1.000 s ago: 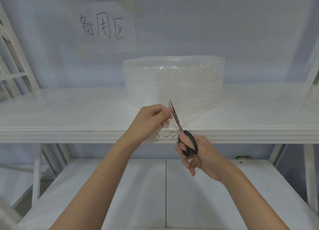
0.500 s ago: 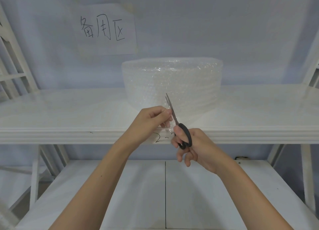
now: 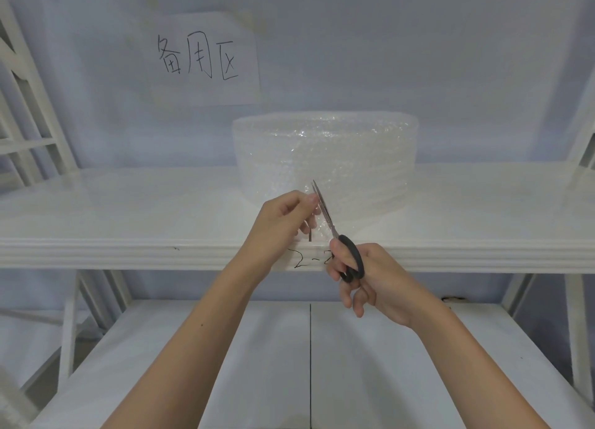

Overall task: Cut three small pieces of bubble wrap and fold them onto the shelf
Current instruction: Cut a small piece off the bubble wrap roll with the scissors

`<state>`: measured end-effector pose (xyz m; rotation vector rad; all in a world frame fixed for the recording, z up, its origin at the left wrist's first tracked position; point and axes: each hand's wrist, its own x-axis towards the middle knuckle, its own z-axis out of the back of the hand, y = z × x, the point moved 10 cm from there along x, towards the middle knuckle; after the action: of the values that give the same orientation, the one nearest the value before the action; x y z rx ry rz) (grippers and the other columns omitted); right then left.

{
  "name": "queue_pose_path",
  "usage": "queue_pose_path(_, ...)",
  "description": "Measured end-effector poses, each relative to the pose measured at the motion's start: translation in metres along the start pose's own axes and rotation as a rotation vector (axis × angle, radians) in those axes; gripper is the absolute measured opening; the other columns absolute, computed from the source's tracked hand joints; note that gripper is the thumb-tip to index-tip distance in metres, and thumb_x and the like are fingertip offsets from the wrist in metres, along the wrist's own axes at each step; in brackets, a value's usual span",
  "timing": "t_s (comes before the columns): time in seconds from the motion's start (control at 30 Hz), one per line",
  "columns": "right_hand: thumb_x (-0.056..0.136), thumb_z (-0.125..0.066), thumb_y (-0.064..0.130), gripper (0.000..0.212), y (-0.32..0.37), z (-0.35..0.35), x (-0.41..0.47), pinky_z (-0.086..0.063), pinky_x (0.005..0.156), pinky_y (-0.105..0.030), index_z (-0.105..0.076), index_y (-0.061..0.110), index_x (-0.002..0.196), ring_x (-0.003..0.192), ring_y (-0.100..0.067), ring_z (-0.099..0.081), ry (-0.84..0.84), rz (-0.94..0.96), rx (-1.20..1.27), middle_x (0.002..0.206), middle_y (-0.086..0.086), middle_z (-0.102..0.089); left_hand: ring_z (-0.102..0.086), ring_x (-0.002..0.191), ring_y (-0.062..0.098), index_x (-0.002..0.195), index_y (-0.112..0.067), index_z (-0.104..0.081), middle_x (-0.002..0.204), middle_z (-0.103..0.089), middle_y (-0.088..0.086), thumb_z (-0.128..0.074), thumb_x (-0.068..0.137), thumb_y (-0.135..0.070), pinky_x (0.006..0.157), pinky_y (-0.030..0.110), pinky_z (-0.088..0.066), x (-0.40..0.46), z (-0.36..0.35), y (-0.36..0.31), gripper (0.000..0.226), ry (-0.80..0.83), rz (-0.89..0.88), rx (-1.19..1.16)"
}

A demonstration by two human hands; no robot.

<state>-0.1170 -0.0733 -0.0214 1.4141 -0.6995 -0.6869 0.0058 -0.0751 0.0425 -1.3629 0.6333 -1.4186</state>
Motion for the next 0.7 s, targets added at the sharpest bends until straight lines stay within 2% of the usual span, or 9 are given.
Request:
queue_pose_path(0.27, 0.075, -0.062, 0.054, 0.048, -0.001, -0.003, -0.007, -0.041, 0.033, -0.023, -0.048, 0.009, 0.067, 0.043, -0.021, -0.05, 0.014, 0.022, -0.003, 0.074, -0.007, -0.048, -0.053, 0.061, 0.008, 0.073, -0.017, -0.063, 0.063, -0.059, -0.007, -0.053, 0.099, -0.032, 0.06, 0.011, -0.041, -0.001, -0.002, -0.001, 0.031, 0.028, -0.024, -0.009)
queue_pose_path(0.7, 0.07, -0.065, 0.058, 0.052, 0.016, -0.004, 0.0, -0.044, 0.036, -0.023, -0.053, 0.008, 0.067, 0.044, -0.018, -0.05, -0.016, 0.007, -0.069, 0.068, -0.001, -0.051, -0.053, 0.062, 0.007, 0.066, -0.024, -0.061, 0.065, -0.058, -0.007, -0.054, 0.1, -0.029, 0.063, 0.016, -0.041, -0.004, -0.001, -0.007, 0.035, 0.049, -0.079, -0.026)
